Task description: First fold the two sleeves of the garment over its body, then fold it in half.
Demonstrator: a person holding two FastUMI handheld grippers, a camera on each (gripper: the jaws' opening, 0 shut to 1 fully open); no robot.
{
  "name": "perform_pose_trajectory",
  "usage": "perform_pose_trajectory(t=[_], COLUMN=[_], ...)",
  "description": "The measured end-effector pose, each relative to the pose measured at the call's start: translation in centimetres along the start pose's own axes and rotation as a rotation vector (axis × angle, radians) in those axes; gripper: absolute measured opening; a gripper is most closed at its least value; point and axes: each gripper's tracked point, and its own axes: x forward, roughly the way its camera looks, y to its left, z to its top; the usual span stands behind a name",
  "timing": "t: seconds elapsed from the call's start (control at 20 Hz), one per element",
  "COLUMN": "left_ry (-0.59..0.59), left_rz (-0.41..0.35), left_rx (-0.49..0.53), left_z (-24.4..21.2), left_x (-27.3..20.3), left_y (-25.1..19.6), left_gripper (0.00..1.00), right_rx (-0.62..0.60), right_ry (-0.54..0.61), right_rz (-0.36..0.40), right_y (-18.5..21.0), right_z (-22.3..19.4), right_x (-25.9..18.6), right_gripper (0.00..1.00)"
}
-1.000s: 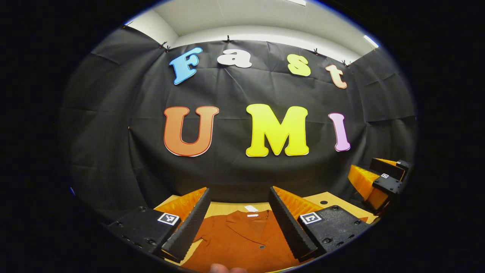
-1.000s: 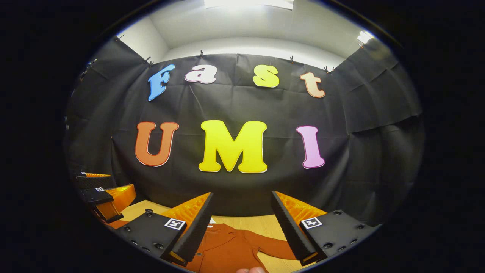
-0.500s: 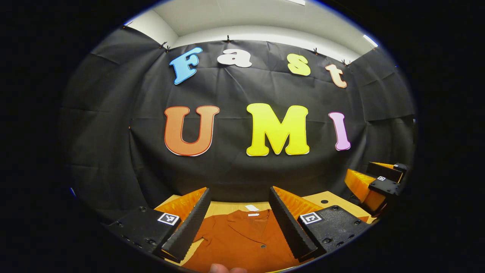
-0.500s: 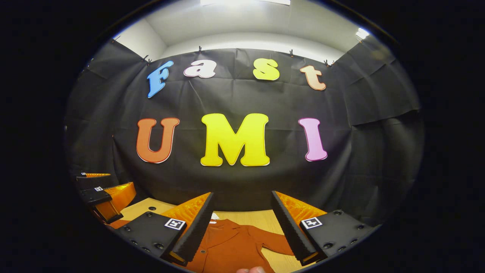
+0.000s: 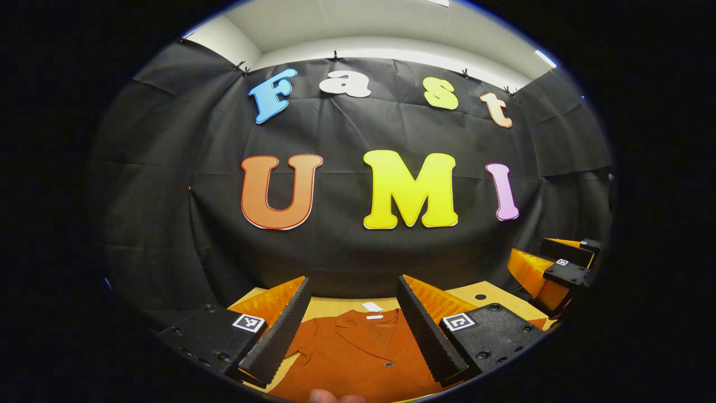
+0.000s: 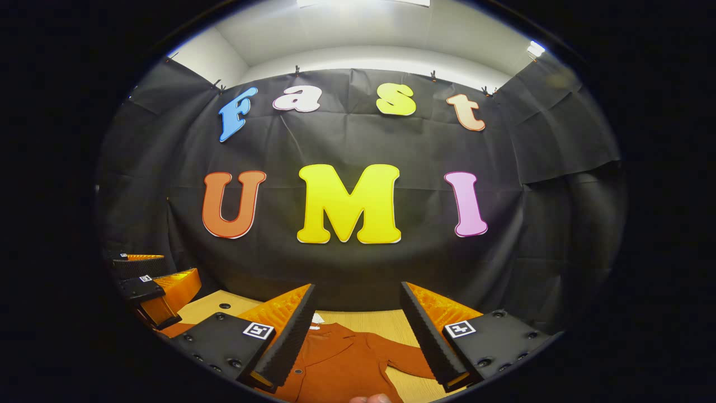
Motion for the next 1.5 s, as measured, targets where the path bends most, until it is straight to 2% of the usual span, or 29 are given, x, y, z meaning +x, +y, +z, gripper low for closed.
perform_pose_trajectory(t=[0.55,0.95,1.2,1.3,1.5], left_ry=[0.002,0.006,0.024,0.054,0.142], left_rz=[0.022,0.035,0.029,0.009,-0.016], left_rx=[0.012,0.007,0.011,0.013,0.012], left_z=[-0.3,-0.5,-1.1,-2.0,-4.8], left_x=[0.8,1.0,1.1,1.3,0.9], left_y=[0.1,0.5,0.0,-0.6,-1.1], left_gripper=[0.99,0.99,0.99,0.99,0.99], right_rx=[-0.017,-0.008,-0.01,0.009,0.021], right_ry=[0.008,0.022,0.057,0.094,0.15], right_rz=[-0.007,-0.04,-0.039,-0.024,-0.069], right_y=[-0.7,-2.3,-3.0,-3.4,-6.9], right_z=[-0.4,-0.9,-2.3,-3.4,-6.0], right_x=[1.2,1.8,1.9,1.8,1.6], right_gripper=[0.95,0.93,0.94,0.95,0.94])
